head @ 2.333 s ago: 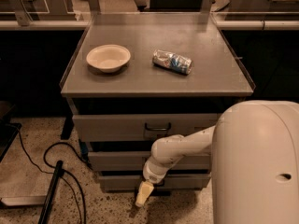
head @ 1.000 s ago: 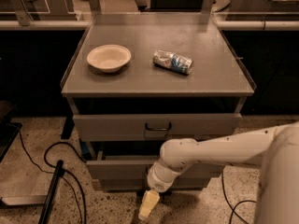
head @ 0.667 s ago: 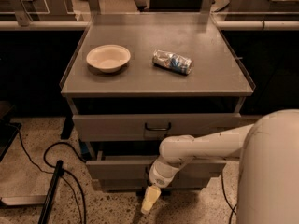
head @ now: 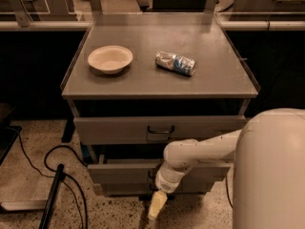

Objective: Open middle drawer

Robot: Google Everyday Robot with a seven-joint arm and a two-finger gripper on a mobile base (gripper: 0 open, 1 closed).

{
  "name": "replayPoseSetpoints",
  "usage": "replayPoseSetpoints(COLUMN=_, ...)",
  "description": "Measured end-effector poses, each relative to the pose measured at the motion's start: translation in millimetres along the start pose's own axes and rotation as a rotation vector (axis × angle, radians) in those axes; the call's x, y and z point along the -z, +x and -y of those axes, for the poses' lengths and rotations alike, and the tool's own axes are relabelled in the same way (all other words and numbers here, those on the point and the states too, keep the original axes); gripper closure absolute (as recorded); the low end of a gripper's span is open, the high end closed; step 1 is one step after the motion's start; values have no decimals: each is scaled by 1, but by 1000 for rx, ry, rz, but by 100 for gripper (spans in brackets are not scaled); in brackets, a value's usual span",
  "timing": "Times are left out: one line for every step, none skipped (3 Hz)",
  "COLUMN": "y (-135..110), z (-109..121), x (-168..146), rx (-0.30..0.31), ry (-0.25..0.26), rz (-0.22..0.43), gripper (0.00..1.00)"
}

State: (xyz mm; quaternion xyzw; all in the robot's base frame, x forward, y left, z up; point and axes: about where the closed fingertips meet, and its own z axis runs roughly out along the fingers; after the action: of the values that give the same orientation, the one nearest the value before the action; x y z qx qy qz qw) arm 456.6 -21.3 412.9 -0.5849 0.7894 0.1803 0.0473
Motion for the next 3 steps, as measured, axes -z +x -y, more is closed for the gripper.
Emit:
replayPoseSetpoints(y=24, z=-24, x=12, rx=-47, ry=-24, rz=-18, gripper=0)
replayPoseSetpoints(y=24, z=-24, x=11, rx=-47, ry=-24, rz=-18, gripper=0)
replayPoseSetpoints(y=24, z=-26, x=10, rx=-37, ry=-26, rz=-24, gripper=0)
